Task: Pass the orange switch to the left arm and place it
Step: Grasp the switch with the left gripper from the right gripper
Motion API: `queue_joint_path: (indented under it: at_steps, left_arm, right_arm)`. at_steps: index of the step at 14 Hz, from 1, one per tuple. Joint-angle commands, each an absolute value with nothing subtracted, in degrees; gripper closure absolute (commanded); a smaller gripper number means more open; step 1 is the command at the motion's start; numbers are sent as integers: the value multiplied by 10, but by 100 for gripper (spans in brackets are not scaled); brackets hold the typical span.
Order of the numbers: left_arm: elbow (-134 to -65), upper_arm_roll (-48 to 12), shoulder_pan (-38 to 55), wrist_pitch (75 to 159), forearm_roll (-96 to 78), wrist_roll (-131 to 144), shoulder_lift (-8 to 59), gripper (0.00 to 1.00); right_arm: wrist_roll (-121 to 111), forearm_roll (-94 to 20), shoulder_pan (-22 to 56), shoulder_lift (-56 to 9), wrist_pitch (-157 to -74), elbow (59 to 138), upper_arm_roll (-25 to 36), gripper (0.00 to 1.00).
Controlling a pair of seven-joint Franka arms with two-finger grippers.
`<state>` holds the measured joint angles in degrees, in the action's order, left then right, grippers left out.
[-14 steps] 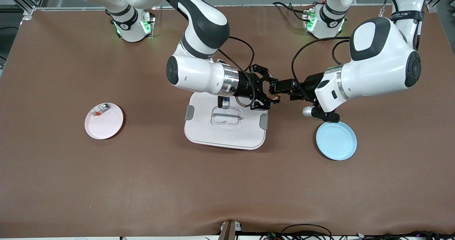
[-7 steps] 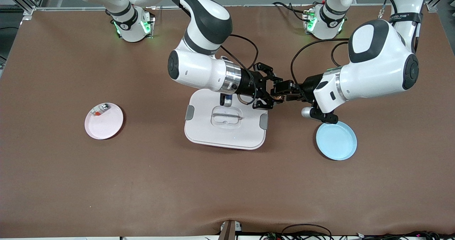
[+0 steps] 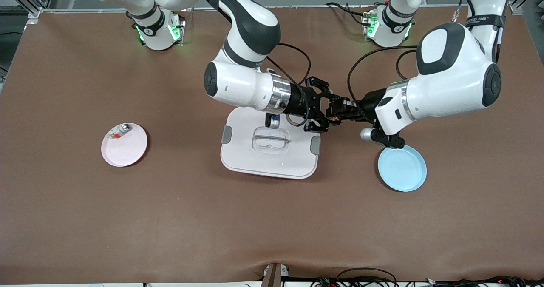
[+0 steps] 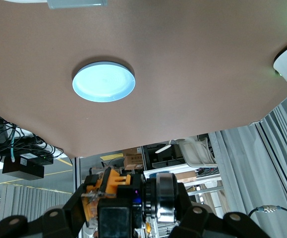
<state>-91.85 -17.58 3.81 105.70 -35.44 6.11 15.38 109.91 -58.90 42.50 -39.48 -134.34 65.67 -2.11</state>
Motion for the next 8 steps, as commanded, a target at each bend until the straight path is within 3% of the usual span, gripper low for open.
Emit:
queue_joint_path:
  at_steps: [1,2,3,4,5,8]
  left_arm:
    - [-921,-177,39,1055,-345,48,153,100]
    - [-921,-177,39,1055,-345,48,153,100]
    - [-921,-177,38,1055,-345,48,153,100]
    - [-921,-177,38,1054,-345,48,153,100]
    - [-921,-177,37,1053,-345,48,153,100]
    - [-921,-177,34,1050,-345,48,152,100]
  right_arm:
    - [1120,-599,429,-406,-1349,627,-18,100]
    - [1120,-599,429,-406,-1349,627,-18,100]
    - [1121,-599,429,-408,-1352,627,-18,79]
    - [1123,-599,430,-408,-1359,628,-18,27]
    - [1134,-599,432,-408,-1361,628,-18,0]
    - [1136,-598,428,-408,-1360,628,-17,0]
